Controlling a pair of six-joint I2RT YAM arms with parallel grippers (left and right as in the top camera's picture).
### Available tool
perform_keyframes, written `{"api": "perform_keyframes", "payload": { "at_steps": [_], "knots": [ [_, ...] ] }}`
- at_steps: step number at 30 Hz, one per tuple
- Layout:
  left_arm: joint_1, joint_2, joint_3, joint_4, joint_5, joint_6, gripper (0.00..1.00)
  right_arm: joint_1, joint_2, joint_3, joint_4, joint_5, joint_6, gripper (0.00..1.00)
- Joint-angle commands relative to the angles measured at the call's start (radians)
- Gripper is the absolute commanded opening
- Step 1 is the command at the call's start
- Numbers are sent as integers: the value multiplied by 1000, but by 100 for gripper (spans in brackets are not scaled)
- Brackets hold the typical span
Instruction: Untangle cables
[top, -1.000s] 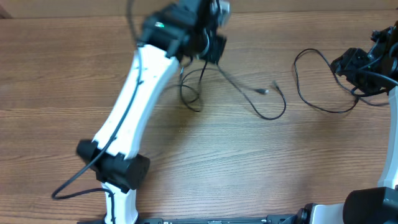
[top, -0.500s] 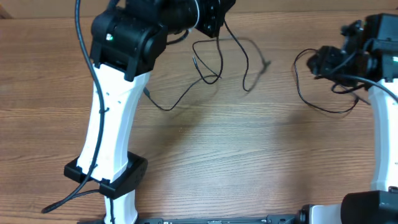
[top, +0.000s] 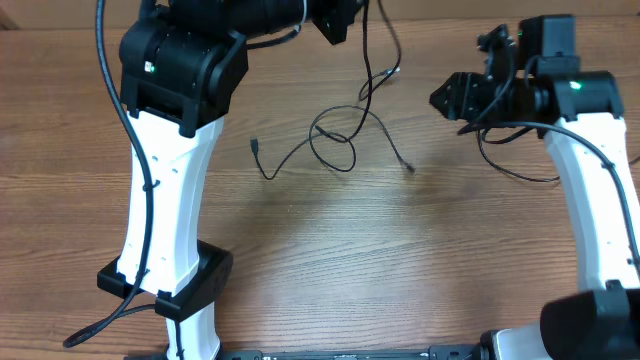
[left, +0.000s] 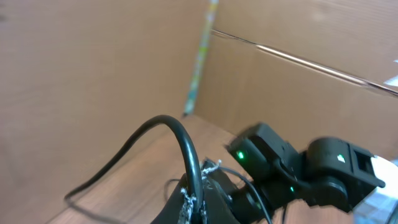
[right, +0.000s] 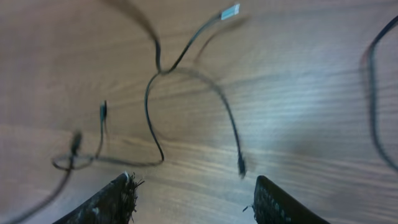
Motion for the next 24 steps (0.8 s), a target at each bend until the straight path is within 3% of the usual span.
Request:
{"api": "perform_keyframes", "payload": {
  "at_steps": [1, 4, 7, 12, 24],
  "knots": [
    [26, -10, 17, -2, -222, -52, 4, 32, 51, 4, -18, -24, -5, 59],
    [29, -10, 17, -59, -460, -196, 4, 54, 76, 4, -27, -24, -5, 60],
    [29, -9, 16, -132, -553, -270, 4, 83, 91, 2, -34, -35, -28, 59],
    [29, -8, 15, -166, -584, -271, 4, 150, 127, 1, -39, -65, -176, 59],
    [29, -8, 15, -190, -664, -252, 4, 319, 256, 1, 38, -73, -330, 64]
  ]
}}
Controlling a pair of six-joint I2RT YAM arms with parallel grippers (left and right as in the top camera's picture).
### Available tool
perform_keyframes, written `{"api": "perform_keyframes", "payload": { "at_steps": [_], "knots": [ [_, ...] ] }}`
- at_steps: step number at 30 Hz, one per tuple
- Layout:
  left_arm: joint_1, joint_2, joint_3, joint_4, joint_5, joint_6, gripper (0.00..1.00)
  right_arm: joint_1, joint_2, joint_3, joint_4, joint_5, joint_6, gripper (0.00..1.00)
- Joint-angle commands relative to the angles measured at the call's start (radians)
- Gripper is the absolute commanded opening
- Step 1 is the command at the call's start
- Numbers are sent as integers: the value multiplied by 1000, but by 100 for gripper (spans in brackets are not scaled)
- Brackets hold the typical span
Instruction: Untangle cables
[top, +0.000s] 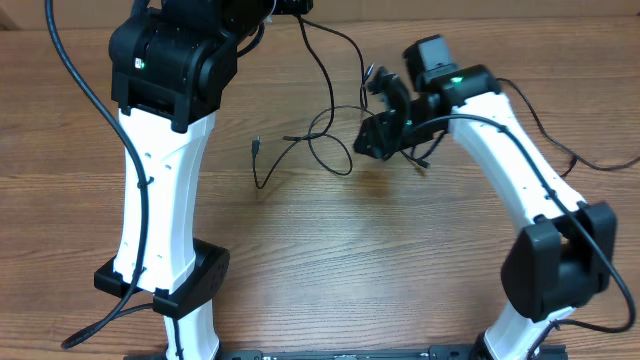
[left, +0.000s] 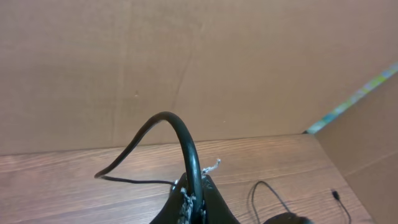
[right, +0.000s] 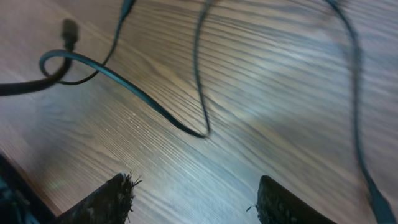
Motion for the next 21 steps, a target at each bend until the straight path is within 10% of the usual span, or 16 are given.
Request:
{"api": "perform_keyframes", "payload": {
  "at_steps": [1, 14, 18, 21],
  "knots": [
    [4, -8, 15, -4, -47, 6, 4, 47, 24, 1, 45, -18, -67, 64],
    [5, -8, 15, -5, -69, 18, 4, 92, 153, 0, 202, -26, -100, 60],
    [6, -8, 15, -5, -121, 44, 4, 92, 163, 0, 204, -11, -100, 7],
    [16, -9, 15, -7, -204, 66, 4, 87, 163, 0, 198, 134, -2, 4]
  ]
}}
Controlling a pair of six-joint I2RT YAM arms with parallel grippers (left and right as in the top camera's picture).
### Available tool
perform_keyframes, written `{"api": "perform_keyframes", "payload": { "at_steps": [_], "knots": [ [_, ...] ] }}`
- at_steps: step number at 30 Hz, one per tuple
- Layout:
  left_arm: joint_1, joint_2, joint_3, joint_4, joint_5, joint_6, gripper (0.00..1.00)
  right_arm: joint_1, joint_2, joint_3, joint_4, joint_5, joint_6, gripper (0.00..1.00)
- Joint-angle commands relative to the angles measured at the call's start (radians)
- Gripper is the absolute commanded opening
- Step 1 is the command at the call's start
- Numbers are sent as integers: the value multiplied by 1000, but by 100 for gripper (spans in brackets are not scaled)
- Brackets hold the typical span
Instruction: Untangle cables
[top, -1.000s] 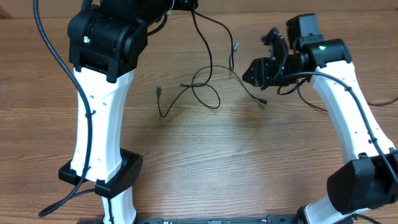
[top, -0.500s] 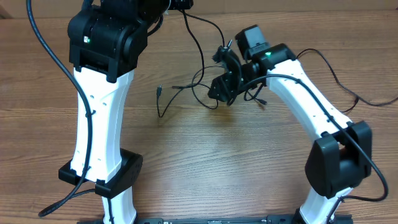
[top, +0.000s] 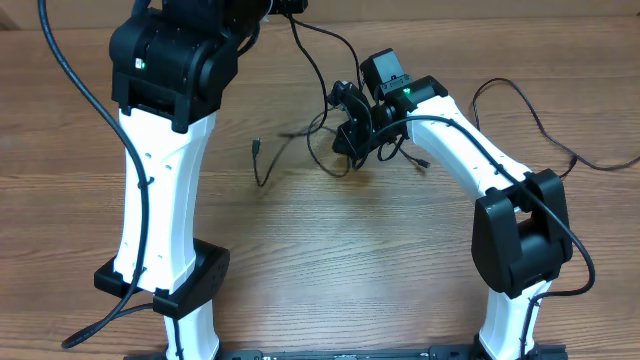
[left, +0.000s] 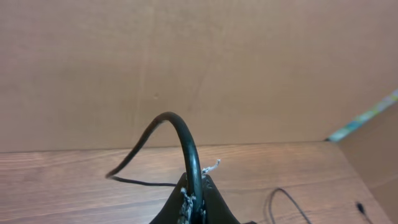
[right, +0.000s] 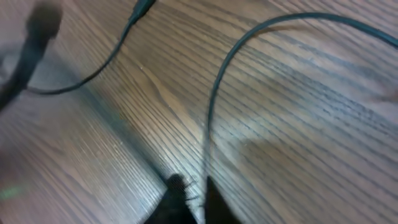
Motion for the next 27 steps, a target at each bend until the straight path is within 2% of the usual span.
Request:
{"api": "perform_keyframes", "payload": {
  "at_steps": [1, 7, 10, 14, 16, 21, 24, 27],
  "knots": [
    [23, -10, 15, 1, -119, 52, 4, -3, 8, 0, -2, 191, 134, 4],
    [124, -26, 15, -27, -127, 61, 4, -87, 2, 3, -144, 822, 592, 4],
    [198, -29, 15, -50, -131, 61, 4, -171, -21, 3, -204, 902, 662, 4],
    [286, -29, 15, -96, -119, 23, 4, -298, -76, 6, -220, 901, 660, 4],
    [310, -28, 15, -108, -32, 24, 4, -367, -124, 29, -223, 900, 657, 4],
    [303, -21, 15, -130, 175, 32, 4, -439, -211, 143, -220, 853, 534, 4],
    [284, -7, 13, -171, 279, 38, 4, -472, -241, 259, -222, 856, 522, 4],
    [247, 12, 13, -219, 315, 84, 4, -510, -251, 381, -214, 871, 522, 4]
  ]
}}
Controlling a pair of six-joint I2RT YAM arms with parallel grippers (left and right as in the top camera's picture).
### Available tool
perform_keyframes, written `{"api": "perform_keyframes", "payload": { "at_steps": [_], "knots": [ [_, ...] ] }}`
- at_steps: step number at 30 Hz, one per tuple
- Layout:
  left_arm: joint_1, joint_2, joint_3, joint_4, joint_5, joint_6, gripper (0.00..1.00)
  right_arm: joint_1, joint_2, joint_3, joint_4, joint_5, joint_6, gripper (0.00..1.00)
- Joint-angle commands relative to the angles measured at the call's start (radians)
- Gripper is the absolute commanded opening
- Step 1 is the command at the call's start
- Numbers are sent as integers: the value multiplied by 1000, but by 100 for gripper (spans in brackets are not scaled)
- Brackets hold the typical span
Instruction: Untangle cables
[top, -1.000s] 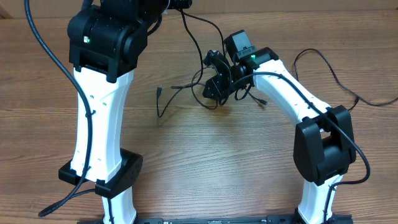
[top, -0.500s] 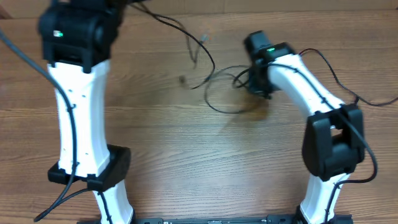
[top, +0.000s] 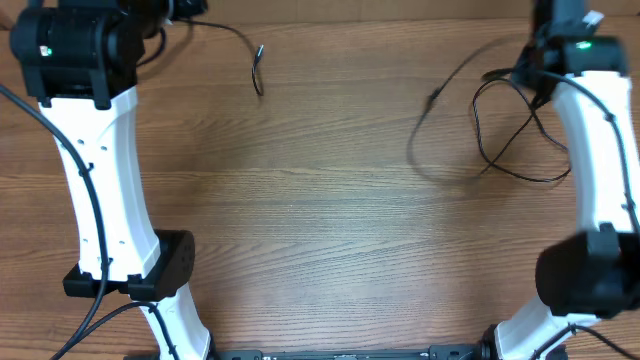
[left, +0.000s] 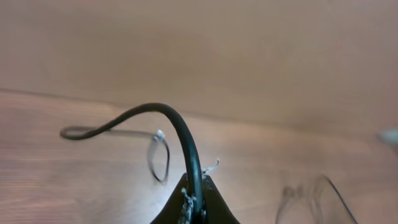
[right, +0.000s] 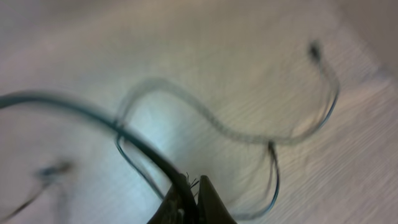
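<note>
Two thin black cables lie apart on the wooden table (top: 300, 230). One cable (top: 259, 70) hangs at the far left, its plug end curling down; my left gripper (left: 194, 200) is shut on this cable (left: 180, 127), which arcs up from the jaws. The other cable (top: 418, 140) trails at the far right, plug end up, its tail running along the table. My right gripper (right: 191, 198) is shut on that cable (right: 124, 127); the view is blurred.
A black loop of cord (top: 520, 150) lies on the table under the right arm (top: 590, 120). The left arm (top: 100, 180) stands along the left side. A brown cardboard wall (left: 199, 37) backs the table.
Both grippers were close together at the tangle in the far middle. Now the left gripper is at the far left and the right at the far right, each with its own cable, the cables apart.
First my left gripper held a cable above the tangle while the right stood open off to the right. Then the right gripper was open over the tangle, then shut on a strand. Now the two cables are separate, one at each side.
</note>
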Motion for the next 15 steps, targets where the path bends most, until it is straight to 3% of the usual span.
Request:
{"api": "perform_keyframes", "payload": {
  "at_steps": [1, 7, 15],
  "knots": [
    [-56, 17, 13, -37, 124, 68, 4, -52, -55, 150, 13, 22, -23, 4],
    [-132, 46, 0, -74, 122, 141, 4, -141, -56, 304, 21, 21, -60, 4],
    [-187, 106, 0, -135, 123, 148, 4, -223, -50, 253, -124, 22, -67, 4]
  ]
}}
